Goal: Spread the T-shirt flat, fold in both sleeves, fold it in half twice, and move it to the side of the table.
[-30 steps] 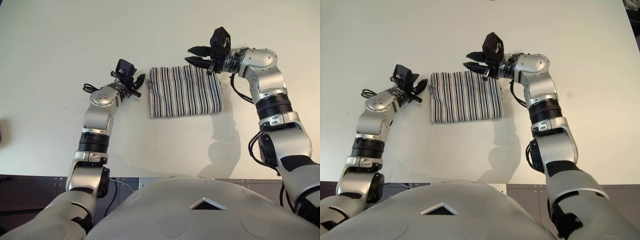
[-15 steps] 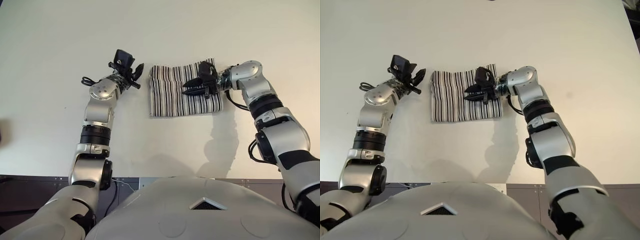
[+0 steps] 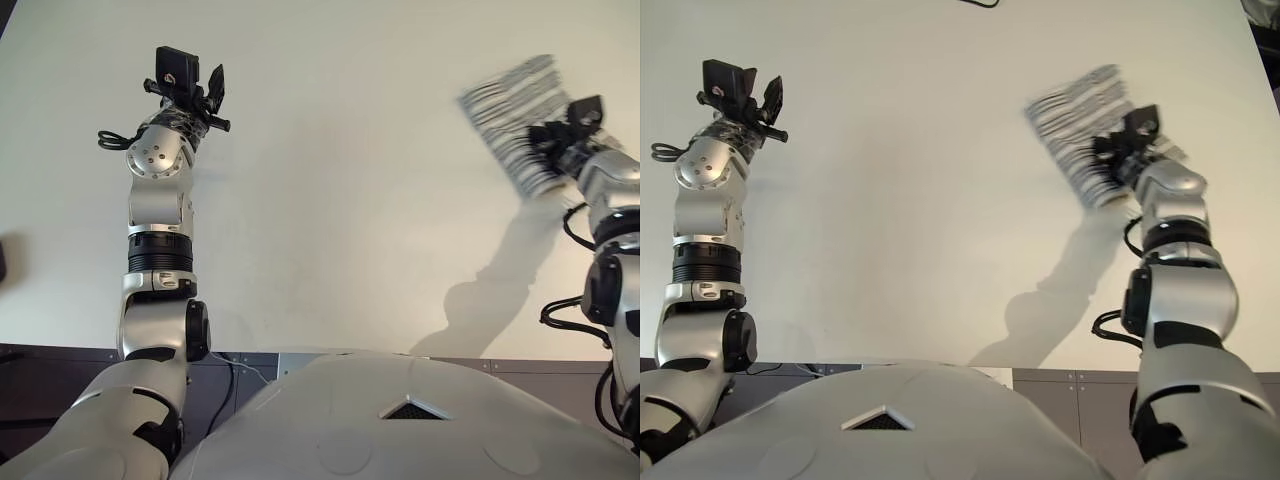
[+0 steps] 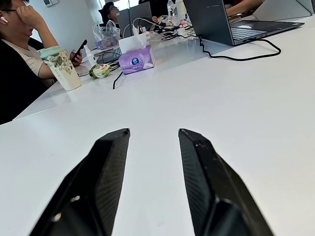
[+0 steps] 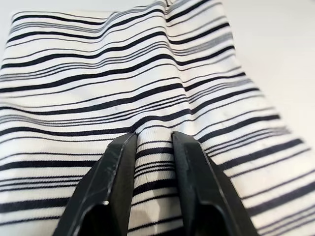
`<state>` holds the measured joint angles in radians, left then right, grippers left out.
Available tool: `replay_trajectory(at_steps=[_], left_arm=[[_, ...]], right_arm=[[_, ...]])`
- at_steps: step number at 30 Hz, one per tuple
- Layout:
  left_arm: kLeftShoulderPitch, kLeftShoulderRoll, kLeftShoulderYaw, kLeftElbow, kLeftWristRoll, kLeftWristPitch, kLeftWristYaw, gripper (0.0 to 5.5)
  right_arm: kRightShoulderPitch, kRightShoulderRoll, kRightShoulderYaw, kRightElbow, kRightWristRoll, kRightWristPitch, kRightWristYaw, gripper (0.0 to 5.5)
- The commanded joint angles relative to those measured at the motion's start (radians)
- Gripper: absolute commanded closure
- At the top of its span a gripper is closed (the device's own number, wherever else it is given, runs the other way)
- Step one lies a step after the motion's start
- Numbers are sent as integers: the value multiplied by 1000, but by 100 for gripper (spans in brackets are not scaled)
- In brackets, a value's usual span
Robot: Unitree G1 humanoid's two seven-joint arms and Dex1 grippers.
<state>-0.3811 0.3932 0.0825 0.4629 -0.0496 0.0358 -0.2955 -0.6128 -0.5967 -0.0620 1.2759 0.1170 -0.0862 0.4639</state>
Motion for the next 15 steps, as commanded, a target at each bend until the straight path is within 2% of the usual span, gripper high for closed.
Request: replay_trajectory(at_steps=[1,9,15], left_arm=[[21,-3,-3,-36,15,0,11,367],[39,-27,-9,-86,17,-3,14,367],[175,-89,35,-285,-21,10,72,367]], right_arm=[[191,-85,-127,103,37,152,-202,422],[177,-84,-188,79,3,60,-270,422],[9,-37,-200,26,-29,-157,-369,422]])
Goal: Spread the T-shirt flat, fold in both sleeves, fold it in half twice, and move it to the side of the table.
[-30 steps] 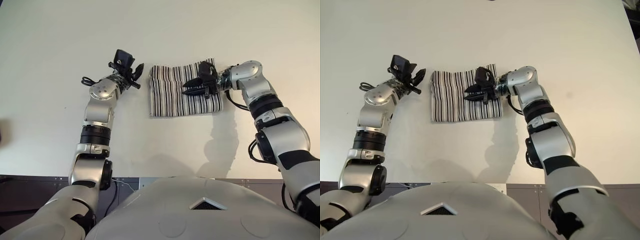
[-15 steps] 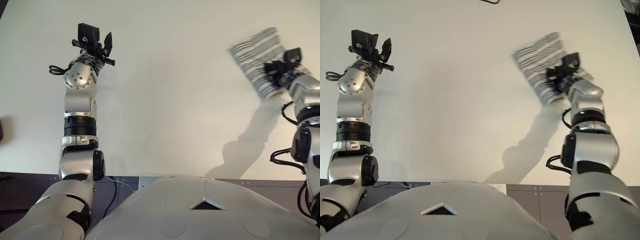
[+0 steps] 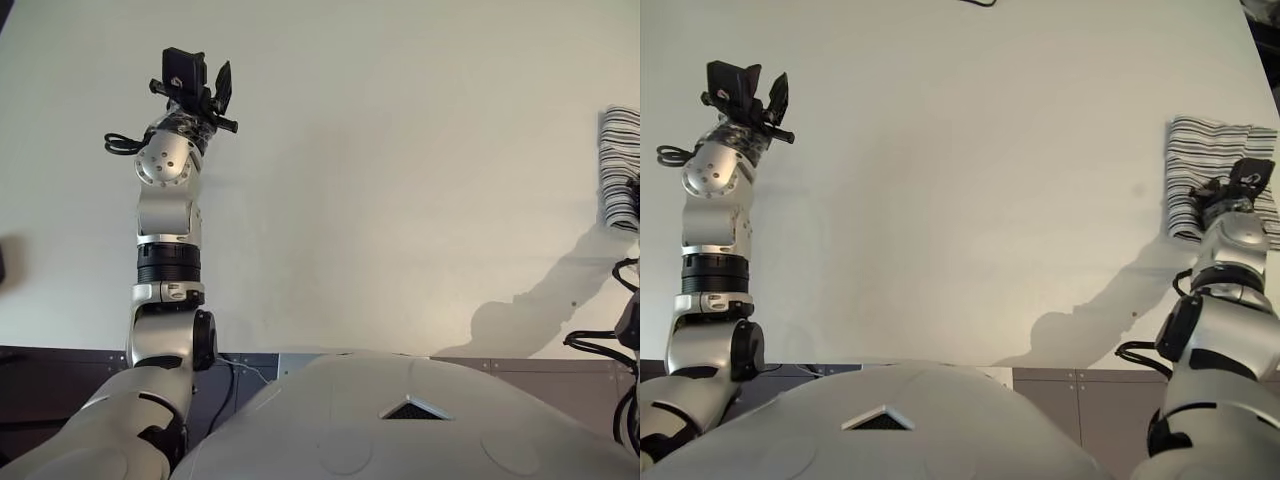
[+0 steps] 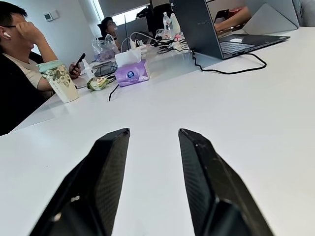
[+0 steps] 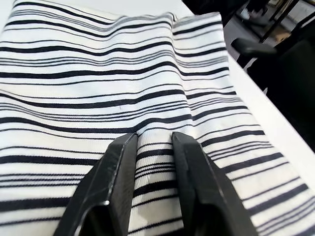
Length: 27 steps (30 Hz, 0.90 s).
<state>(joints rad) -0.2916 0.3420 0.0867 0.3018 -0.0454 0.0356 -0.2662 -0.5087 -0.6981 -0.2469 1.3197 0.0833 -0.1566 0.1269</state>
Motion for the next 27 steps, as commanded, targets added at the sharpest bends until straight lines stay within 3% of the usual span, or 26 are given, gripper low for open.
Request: replay_trajectory(at_steps=[1,4,6,11,17,27], left_arm=[[114,-55,37,-163,-30,9,60,367],[202,-114,32,-299,-32,-10,109,367],[274,-164,24,-401,-21,-24,153,367],[397,-282,-51,-521,17,-39,234,367],[464,-352,-146,-549,86,-60,279,367],[427,-373,-138,-487,117,-86,324,367]], right_arm=[[-123,87,-20,-34,10,-121,-37,422],[-151,199,-19,-157,29,-239,-53,422],[-56,338,41,-422,29,-261,-61,422],[239,568,243,-1000,15,-71,-53,422],[340,616,282,-1151,-17,77,-72,422],[318,612,298,-1146,-51,103,-44,422]])
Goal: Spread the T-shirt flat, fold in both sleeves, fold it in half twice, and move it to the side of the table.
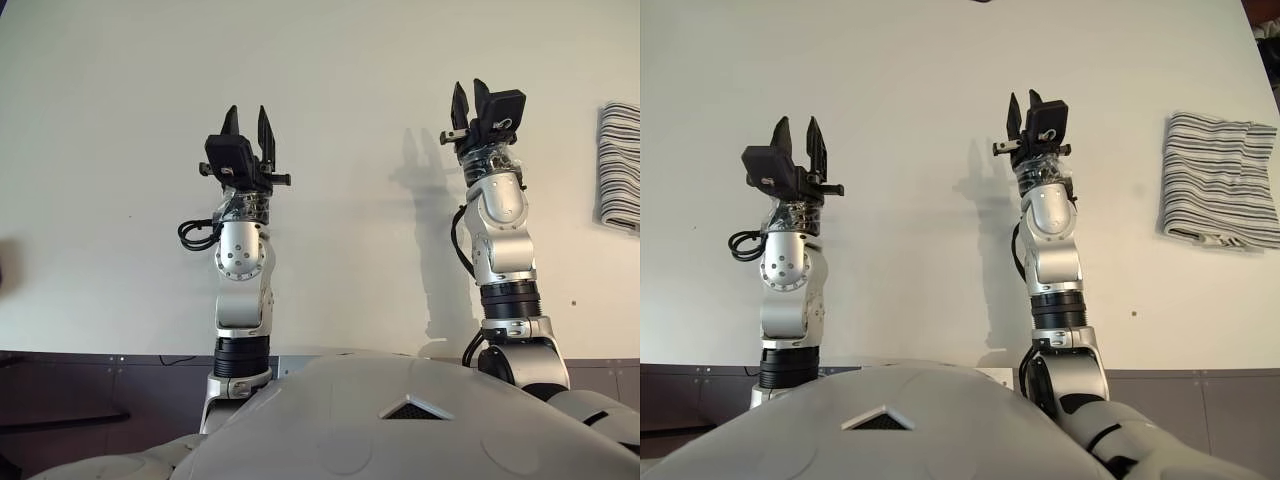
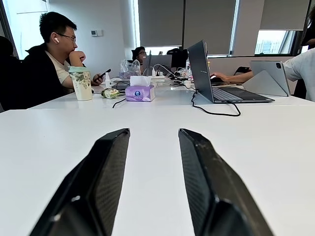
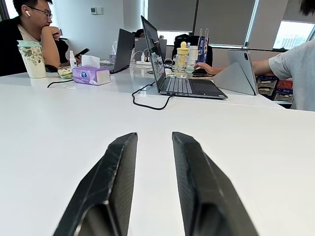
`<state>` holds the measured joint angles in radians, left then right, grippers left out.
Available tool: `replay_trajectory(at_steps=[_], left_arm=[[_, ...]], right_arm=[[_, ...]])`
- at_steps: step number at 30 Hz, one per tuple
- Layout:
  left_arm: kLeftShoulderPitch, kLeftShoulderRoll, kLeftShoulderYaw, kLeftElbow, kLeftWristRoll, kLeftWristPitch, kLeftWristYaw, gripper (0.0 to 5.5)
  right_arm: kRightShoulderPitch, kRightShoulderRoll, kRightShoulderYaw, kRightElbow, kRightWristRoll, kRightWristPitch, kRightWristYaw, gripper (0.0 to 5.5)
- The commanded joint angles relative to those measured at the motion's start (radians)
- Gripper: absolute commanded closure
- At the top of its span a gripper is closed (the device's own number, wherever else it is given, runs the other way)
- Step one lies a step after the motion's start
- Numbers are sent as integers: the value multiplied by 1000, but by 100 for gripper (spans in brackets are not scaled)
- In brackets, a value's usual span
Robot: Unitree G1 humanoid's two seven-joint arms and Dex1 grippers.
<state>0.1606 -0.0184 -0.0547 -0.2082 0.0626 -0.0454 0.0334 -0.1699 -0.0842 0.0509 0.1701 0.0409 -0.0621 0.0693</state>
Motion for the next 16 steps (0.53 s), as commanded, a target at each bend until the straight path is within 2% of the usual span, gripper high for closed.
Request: replay_trajectory(at_steps=[1,16], left_arm=[[-30,-14,7,29,9,-8,27,367],[-102,-28,10,106,24,-38,53,367]], right_arm=[[-24,0,2,7,-10,8,17,422],[-93,7,2,70,-31,-11,36,422]])
